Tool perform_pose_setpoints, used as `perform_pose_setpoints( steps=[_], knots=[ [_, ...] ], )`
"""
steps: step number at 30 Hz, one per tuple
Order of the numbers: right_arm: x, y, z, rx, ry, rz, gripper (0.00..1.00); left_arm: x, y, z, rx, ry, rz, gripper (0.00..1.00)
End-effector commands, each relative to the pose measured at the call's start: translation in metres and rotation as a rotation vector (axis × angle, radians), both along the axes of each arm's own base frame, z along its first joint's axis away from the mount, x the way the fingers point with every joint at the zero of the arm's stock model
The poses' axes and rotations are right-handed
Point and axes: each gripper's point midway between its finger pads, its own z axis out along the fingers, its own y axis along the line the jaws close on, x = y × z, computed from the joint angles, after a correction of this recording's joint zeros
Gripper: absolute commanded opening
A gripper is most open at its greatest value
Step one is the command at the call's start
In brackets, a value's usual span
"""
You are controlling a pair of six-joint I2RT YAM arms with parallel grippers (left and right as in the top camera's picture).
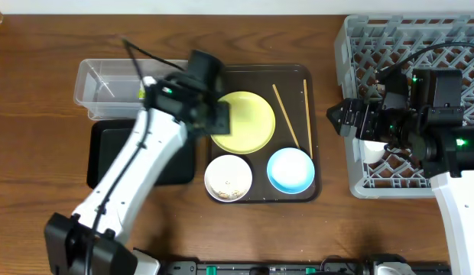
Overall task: Sort waste into correct bins and load items into the dishwasher rack
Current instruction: 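Grasp the pink rice bowl rim with left gripper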
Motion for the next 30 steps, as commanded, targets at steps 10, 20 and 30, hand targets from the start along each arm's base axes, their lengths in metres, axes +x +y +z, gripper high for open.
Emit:
perform_pose_setpoints(
  steps=[10,20,30],
  knots=[
    [0.000,-0.001,-0.002,-0.010,0.010,-0.022,0.99,-0.060,-0.063,-0.081,0.096,0.098,-0.007,0.49],
    [-0.001,-0.001,-0.002,-0.009,0.013,-0.021,0.99,-0.071,-0.063,-0.130,0.231,0.175,0.019,0.37],
    [0.000,-0.001,-0.002,-0.010,0.011,-0.022,0.99,-0.075,-0.069,-0.122,0.187,0.195,0.010,0.06]
  ],
)
